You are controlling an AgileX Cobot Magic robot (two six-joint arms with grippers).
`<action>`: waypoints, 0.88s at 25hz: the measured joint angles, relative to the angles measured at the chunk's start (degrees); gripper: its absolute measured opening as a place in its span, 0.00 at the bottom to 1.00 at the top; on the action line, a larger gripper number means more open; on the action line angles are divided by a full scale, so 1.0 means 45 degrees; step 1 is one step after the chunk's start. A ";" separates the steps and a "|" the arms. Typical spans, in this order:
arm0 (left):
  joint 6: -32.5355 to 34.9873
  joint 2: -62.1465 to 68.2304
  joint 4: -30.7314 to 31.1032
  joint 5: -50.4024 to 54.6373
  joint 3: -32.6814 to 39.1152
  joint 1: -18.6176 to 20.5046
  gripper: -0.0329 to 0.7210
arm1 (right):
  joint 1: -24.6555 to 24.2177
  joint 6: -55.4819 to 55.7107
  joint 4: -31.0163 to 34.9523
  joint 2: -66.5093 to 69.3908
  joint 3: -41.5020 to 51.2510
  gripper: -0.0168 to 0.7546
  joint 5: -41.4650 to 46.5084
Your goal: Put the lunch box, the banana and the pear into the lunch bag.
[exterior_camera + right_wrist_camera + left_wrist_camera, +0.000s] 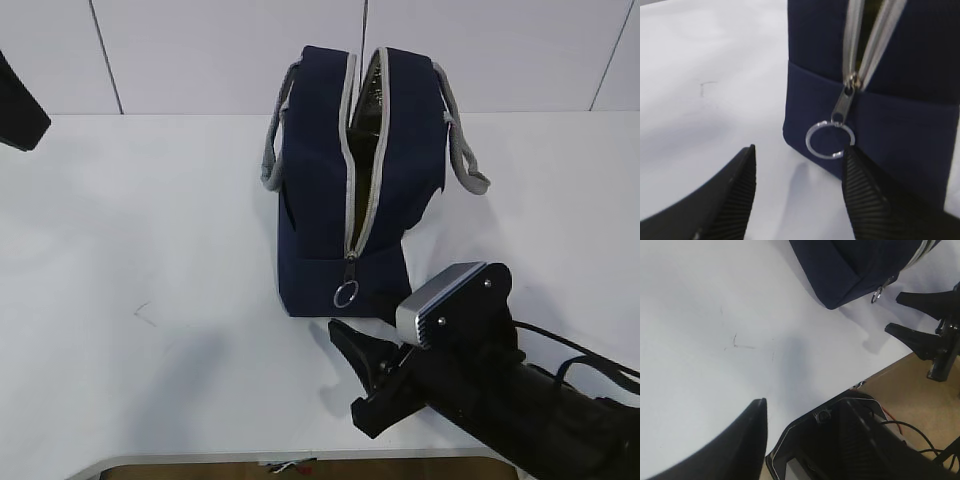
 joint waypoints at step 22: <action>0.0000 0.0000 -0.0088 0.0000 0.0000 0.0000 0.52 | 0.0000 0.0740 0.0438 0.0746 -0.1726 0.60 0.1374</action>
